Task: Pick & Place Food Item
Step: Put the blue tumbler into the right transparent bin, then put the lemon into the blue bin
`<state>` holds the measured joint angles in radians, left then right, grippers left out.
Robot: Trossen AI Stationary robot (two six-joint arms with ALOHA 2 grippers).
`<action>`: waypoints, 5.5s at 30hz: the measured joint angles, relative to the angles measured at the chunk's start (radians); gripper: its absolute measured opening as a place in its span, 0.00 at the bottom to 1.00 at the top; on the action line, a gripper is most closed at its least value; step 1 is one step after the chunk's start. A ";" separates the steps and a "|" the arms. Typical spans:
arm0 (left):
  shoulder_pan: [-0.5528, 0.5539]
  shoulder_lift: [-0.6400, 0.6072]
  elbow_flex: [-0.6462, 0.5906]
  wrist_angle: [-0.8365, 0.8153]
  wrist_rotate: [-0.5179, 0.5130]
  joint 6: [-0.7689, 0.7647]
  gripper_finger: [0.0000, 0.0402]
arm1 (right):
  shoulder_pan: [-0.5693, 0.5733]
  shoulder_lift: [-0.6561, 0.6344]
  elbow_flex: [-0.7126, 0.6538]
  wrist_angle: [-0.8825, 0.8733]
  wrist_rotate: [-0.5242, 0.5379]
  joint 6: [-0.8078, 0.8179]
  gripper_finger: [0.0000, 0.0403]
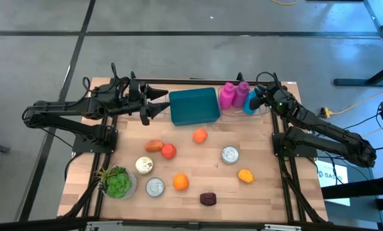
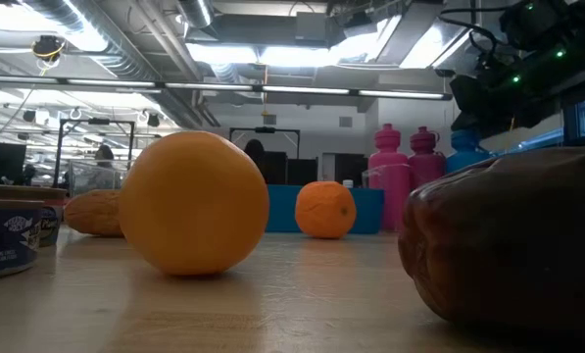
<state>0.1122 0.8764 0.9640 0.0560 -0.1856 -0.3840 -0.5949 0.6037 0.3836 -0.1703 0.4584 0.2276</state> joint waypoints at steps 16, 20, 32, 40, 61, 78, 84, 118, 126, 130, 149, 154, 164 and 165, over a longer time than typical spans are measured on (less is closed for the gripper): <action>0.000 0.000 0.000 0.000 0.003 -0.016 0.76 | 0.000 0.000 0.000 -0.008 -0.013 -0.007 0.40; 0.000 0.000 0.000 -0.001 0.004 -0.016 0.76 | 0.000 0.000 0.000 -0.013 -0.002 -0.003 0.51; 0.000 0.000 0.000 -0.002 0.004 -0.015 0.76 | 0.000 0.000 0.000 -0.012 -0.003 -0.002 0.61; 0.000 0.000 0.000 -0.002 0.004 -0.015 0.76 | 0.000 0.002 0.026 -0.041 0.013 -0.038 0.61; 0.000 0.000 0.000 -0.002 0.016 -0.027 0.76 | 0.000 -0.001 0.035 0.010 0.024 0.004 0.61; 0.003 0.000 0.001 -0.070 0.050 -0.040 0.76 | 0.001 -0.002 0.457 -0.365 -0.311 -0.035 0.61; 0.027 0.000 0.001 -0.228 0.057 -0.040 0.76 | 0.027 0.015 0.614 -0.594 -0.593 0.004 0.55; 0.063 0.039 0.120 -0.475 0.099 -0.002 0.76 | 0.672 0.241 0.885 -1.112 -0.437 0.331 0.33; 0.063 0.049 0.121 -0.481 0.098 0.003 0.76 | 0.899 0.356 0.885 -1.123 -0.430 0.416 0.33; 0.063 0.049 0.121 -0.481 0.097 0.011 0.76 | 1.024 0.417 0.885 -1.132 -0.372 0.485 0.32; 0.063 0.049 0.121 -0.533 0.096 0.082 0.76 | 1.413 0.712 0.885 -1.133 -0.210 1.080 0.22; 0.062 0.049 0.121 -0.549 0.097 0.084 0.76 | 1.426 0.807 0.885 -1.131 -0.242 1.180 0.23; 0.063 0.049 0.121 -0.565 0.102 0.145 0.76 | 1.427 0.961 0.884 -1.123 -0.241 1.231 0.23; 0.063 0.049 0.121 -0.565 0.102 0.151 0.76 | 1.427 0.977 0.884 -1.123 -0.241 1.232 0.23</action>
<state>0.1749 0.9257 1.0851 -0.5088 -0.0837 -0.2330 0.8326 1.5804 1.2678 -1.2934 0.2172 1.4591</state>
